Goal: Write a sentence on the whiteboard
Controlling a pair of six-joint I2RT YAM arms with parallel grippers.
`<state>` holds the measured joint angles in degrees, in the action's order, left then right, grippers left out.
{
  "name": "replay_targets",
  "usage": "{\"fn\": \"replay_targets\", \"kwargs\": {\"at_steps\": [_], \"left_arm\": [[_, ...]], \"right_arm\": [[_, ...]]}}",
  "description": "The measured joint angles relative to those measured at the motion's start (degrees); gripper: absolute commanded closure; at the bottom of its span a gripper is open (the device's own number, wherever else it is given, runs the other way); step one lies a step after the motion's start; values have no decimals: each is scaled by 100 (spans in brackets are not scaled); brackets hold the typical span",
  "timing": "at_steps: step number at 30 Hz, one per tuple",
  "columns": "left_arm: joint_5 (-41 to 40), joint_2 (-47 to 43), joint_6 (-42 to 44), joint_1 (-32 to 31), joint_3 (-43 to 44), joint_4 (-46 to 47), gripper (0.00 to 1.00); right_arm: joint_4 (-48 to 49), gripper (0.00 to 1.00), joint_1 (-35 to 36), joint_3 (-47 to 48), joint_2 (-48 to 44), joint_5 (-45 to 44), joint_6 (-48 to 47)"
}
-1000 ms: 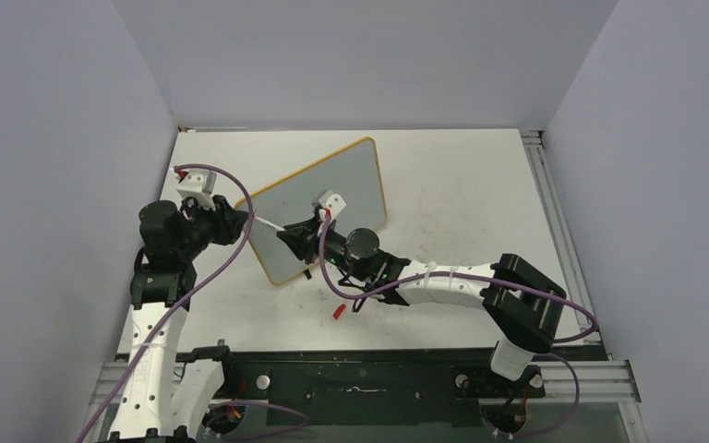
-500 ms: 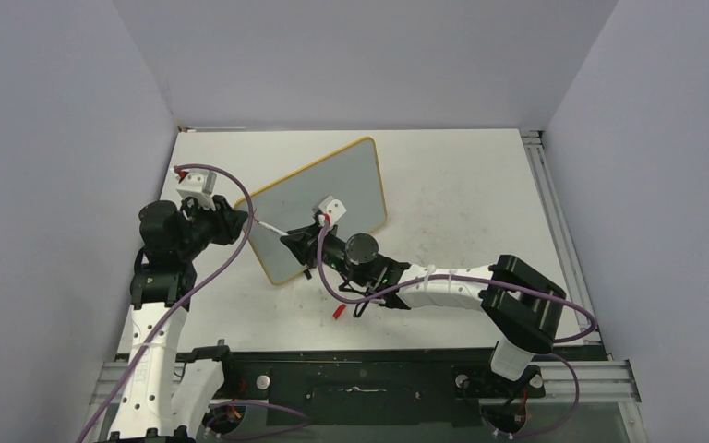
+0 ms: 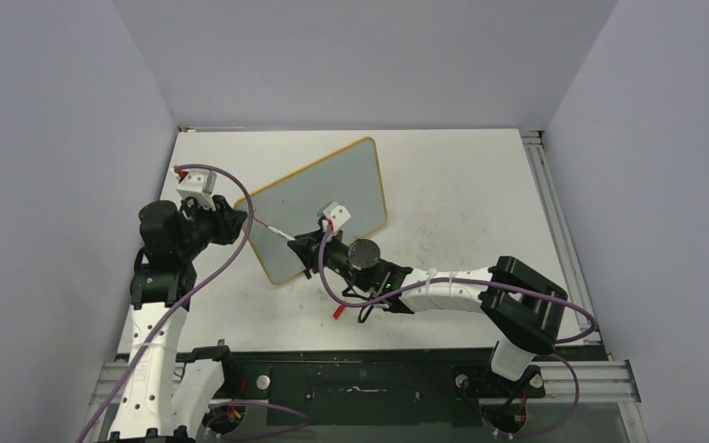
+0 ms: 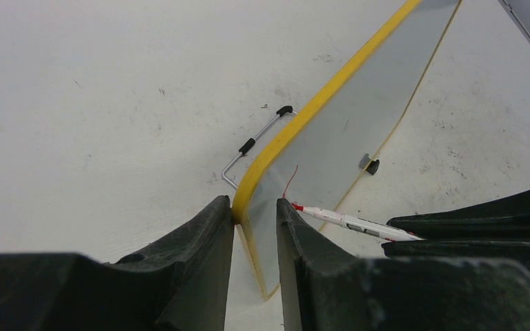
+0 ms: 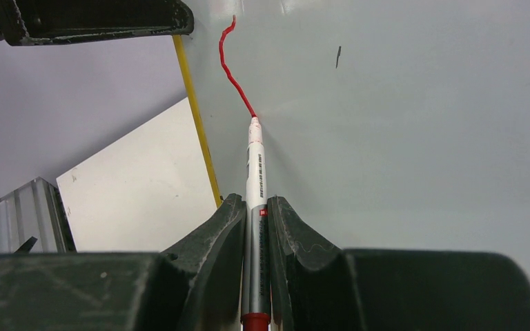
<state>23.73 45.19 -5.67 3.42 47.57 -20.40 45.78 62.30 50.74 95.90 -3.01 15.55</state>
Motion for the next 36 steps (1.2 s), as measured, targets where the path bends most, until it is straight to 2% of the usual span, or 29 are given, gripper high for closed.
{"fn": "replay_targets", "kwargs": {"at_steps": [36], "left_arm": [[9, -37, 4, -2, -2, -20, 74]], "right_arm": [[-258, 95, 269, 96, 114, 20, -238]]}}
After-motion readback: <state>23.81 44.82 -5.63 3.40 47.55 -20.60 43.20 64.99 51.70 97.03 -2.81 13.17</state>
